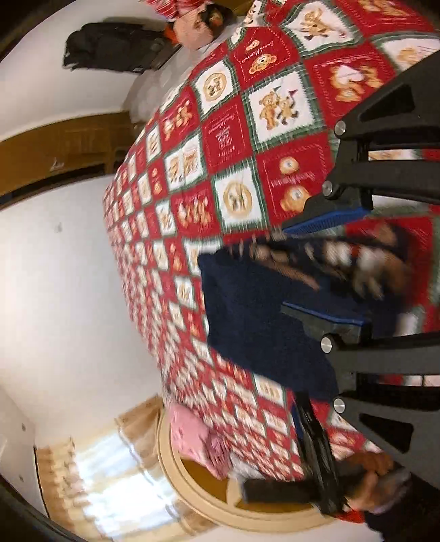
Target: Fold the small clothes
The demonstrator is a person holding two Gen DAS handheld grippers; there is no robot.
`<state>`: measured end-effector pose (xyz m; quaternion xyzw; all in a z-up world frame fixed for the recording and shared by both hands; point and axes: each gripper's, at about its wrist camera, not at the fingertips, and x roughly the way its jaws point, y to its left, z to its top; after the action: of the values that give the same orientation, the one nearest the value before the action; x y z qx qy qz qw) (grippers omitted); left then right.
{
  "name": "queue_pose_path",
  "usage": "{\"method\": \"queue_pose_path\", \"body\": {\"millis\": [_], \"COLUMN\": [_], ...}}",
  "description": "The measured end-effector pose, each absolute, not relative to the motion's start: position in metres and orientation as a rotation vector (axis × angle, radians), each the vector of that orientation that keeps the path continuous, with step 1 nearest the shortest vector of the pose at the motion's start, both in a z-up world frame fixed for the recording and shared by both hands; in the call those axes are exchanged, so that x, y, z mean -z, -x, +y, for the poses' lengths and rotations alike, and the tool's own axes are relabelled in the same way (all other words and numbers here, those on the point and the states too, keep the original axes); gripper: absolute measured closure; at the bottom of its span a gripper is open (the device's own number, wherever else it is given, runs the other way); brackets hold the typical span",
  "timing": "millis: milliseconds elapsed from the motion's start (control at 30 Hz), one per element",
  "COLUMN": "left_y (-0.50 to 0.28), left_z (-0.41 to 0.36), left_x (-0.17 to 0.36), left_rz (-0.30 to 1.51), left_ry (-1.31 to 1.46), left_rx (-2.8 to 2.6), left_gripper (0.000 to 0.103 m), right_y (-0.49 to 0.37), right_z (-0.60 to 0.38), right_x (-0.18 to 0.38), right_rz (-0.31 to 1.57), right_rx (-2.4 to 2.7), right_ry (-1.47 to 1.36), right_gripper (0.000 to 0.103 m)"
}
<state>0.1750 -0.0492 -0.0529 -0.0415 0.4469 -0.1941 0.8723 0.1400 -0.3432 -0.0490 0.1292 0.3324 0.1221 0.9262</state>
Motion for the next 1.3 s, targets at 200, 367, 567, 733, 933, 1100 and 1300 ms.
{"method": "queue_pose_path", "body": {"millis": [200, 367, 567, 733, 933, 1100, 1300], "left_y": [-0.166, -0.159, -0.158, -0.158, -0.158, -0.167, -0.222], "left_z": [-0.075, -0.086, -0.091, -0.085, -0.085, -0.083, -0.080], "left_x": [0.057, 0.067, 0.073, 0.074, 0.069, 0.047, 0.028], "left_rz": [0.927, 0.923, 0.921, 0.940, 0.947, 0.901, 0.857], "left_ry": [0.008, -0.100, -0.137, -0.104, -0.106, -0.108, -0.073], "left_rx": [0.381, 0.329, 0.310, 0.318, 0.318, 0.340, 0.277], "left_gripper": [0.051, 0.042, 0.034, 0.030, 0.030, 0.030, 0.020], "right_y": [-0.121, -0.134, -0.130, -0.127, -0.140, -0.199, -0.280], "right_z": [-0.281, -0.274, -0.298, -0.294, -0.309, -0.310, -0.316], "right_x": [0.058, 0.104, 0.126, 0.109, 0.063, 0.053, 0.068], "right_rz": [0.720, 0.828, 0.866, 0.906, 0.781, 0.764, 0.821], "right_rx": [-0.410, -0.329, -0.339, -0.330, -0.299, -0.260, -0.248], "right_ry": [-0.204, -0.168, -0.292, -0.257, -0.259, -0.177, -0.191], "right_gripper": [0.061, 0.063, 0.066, 0.065, 0.064, 0.064, 0.064]}}
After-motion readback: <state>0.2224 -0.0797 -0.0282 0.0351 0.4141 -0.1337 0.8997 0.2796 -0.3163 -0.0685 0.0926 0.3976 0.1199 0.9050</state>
